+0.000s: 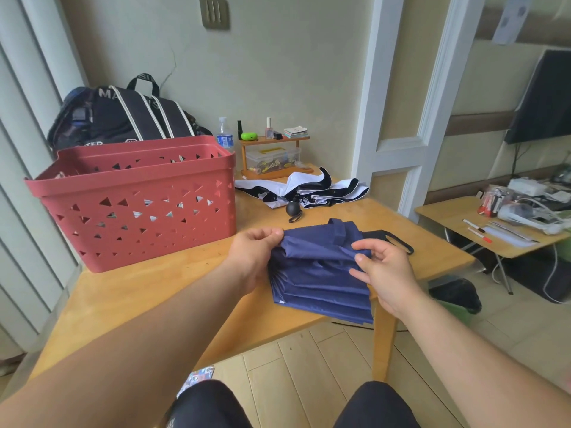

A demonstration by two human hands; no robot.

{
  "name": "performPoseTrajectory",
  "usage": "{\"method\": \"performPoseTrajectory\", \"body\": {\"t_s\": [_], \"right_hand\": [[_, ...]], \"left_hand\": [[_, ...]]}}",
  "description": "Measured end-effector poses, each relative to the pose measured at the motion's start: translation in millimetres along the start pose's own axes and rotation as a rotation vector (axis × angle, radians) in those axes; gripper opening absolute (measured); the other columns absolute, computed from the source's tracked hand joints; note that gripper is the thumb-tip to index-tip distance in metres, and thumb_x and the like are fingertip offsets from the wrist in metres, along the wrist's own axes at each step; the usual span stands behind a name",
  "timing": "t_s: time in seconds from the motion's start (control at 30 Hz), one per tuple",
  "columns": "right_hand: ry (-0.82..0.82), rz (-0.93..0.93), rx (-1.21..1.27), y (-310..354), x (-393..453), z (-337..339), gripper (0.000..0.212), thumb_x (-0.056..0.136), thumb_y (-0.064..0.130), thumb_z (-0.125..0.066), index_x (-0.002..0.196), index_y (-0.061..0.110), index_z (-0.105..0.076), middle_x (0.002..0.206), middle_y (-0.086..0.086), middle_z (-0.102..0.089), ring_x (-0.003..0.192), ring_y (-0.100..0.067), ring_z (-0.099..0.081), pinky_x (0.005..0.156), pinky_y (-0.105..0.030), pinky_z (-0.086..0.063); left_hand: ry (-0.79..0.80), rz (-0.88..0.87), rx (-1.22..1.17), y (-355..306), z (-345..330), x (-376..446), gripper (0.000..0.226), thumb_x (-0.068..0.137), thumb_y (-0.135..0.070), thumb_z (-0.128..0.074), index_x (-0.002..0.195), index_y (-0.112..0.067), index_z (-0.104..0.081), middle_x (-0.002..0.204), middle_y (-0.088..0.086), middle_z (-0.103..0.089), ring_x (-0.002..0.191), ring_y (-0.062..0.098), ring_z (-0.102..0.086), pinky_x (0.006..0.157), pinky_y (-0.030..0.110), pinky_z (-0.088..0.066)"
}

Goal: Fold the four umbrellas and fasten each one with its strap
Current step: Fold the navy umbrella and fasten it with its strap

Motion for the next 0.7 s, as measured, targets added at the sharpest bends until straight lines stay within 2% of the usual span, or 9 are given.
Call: {"method": "performPoseTrajectory", "body": {"t_s": [0.07, 0.17, 0.23, 0.3, 0.43, 0.53, 0.57, 0.63, 0.7], "right_hand": [[0.000, 0.009, -0.005, -1.1, -1.1, -0.3, 0.026, 0.098, -0.009, -0.060, 0.107, 0.012, -0.072, 0.107, -0.007, -0.067, 0.100, -0.016, -0.069, 0.087, -0.036, -0.063], [-0.003, 0.033, -0.016, -1.9, -2.5, -1.5, 0.024, 0.096, -0.006, -0.065, 0.103, 0.015, -0.074, 0.103, -0.009, -0.068, 0.097, -0.014, -0.070, 0.086, -0.034, -0.062], [0.015, 0.036, 0.014, -1.1, -3.4, -3.4, 0.017, 0.096, 0.000, -0.069, 0.103, 0.014, -0.074, 0.101, -0.012, -0.071, 0.096, -0.010, -0.071, 0.087, -0.035, -0.062], [0.031, 0.020, 0.058, -1.1, -2.6, -4.0, 0.012, 0.097, 0.005, -0.068, 0.104, 0.013, -0.074, 0.102, -0.015, -0.073, 0.102, -0.016, -0.071, 0.089, -0.041, -0.061], [0.011, -0.014, 0.087, -4.5, 0.0, -1.2, 0.011, 0.099, 0.003, -0.065, 0.103, 0.010, -0.072, 0.096, -0.008, -0.072, 0.101, -0.021, -0.069, 0.093, -0.046, -0.060], [0.005, -0.050, 0.098, -10.7, -0.3, -0.5, 0.015, 0.099, -0.001, -0.063, 0.101, 0.010, -0.073, 0.091, -0.006, -0.071, 0.096, -0.021, -0.069, 0.097, -0.047, -0.059], [0.009, -0.060, 0.079, -12.1, -0.5, -0.9, 0.017, 0.098, -0.002, -0.063, 0.100, 0.011, -0.074, 0.091, -0.006, -0.070, 0.097, -0.022, -0.069, 0.098, -0.047, -0.058], [0.026, -0.059, -0.005, -11.4, -2.0, -2.8, 0.019, 0.098, 0.000, -0.064, 0.099, 0.014, -0.075, 0.093, -0.005, -0.070, 0.101, -0.026, -0.069, 0.099, -0.045, -0.057], [0.022, 0.013, -0.241, -2.3, -2.9, 0.7, 0.019, 0.097, 0.007, -0.066, 0.096, 0.023, -0.076, 0.092, -0.001, -0.072, 0.098, -0.023, -0.070, 0.091, -0.037, -0.059]], "left_hand": [[-0.033, -0.021, 0.012, -1.7, 9.0, 0.1, 0.022, 0.104, -0.009, -0.062, 0.119, 0.003, -0.070, 0.078, -0.001, -0.066, 0.041, -0.008, -0.054, 0.046, 0.008, -0.042], [0.029, -0.022, 0.039, -1.1, 2.8, -7.4, 0.020, 0.109, -0.013, -0.052, 0.123, -0.010, -0.067, 0.084, -0.002, -0.062, 0.043, -0.009, -0.053, 0.045, 0.008, -0.042], [0.089, -0.036, 0.094, 0.1, -7.7, -13.9, 0.018, 0.107, -0.019, -0.058, 0.124, -0.019, -0.066, 0.090, -0.001, -0.062, 0.055, -0.004, -0.060, 0.053, 0.009, -0.047], [0.103, -0.058, 0.181, 4.5, -12.5, -14.0, 0.027, 0.099, -0.013, -0.070, 0.122, -0.026, -0.067, 0.087, -0.001, -0.058, 0.065, 0.005, -0.061, 0.062, 0.015, -0.052], [-0.013, -0.121, 0.071, -1.2, 0.8, -14.1, 0.028, 0.096, 0.001, -0.070, 0.111, -0.022, -0.071, 0.079, -0.001, -0.049, 0.068, 0.011, -0.054, 0.059, 0.014, -0.050], [-0.008, -0.091, 0.057, 9.6, 0.3, -16.2, 0.017, 0.096, -0.010, -0.074, 0.104, -0.024, -0.074, 0.082, 0.002, -0.051, 0.073, 0.015, -0.053, 0.067, 0.023, -0.048], [-0.015, -0.089, 0.108, 13.9, 0.7, -16.3, 0.010, 0.095, -0.017, -0.076, 0.101, -0.025, -0.075, 0.082, 0.002, -0.052, 0.073, 0.015, -0.052, 0.068, 0.024, -0.045], [-0.026, -0.114, 0.281, 18.3, 4.3, -16.2, 0.005, 0.094, -0.024, -0.078, 0.097, -0.026, -0.074, 0.074, -0.003, -0.050, 0.064, 0.012, -0.046, 0.059, 0.018, -0.038], [-0.015, -0.164, 0.482, 18.3, 8.3, -15.0, 0.005, 0.093, -0.026, -0.078, 0.095, -0.028, -0.073, 0.068, -0.008, -0.051, 0.059, 0.011, -0.046, 0.052, 0.017, -0.036]]}}
Point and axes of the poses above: each hand's wrist, its own x-axis towards the middle knuckle, its own z-axis out of the back of the hand, y = z × x, the point moved 10 cm from there along x, towards the middle knuckle
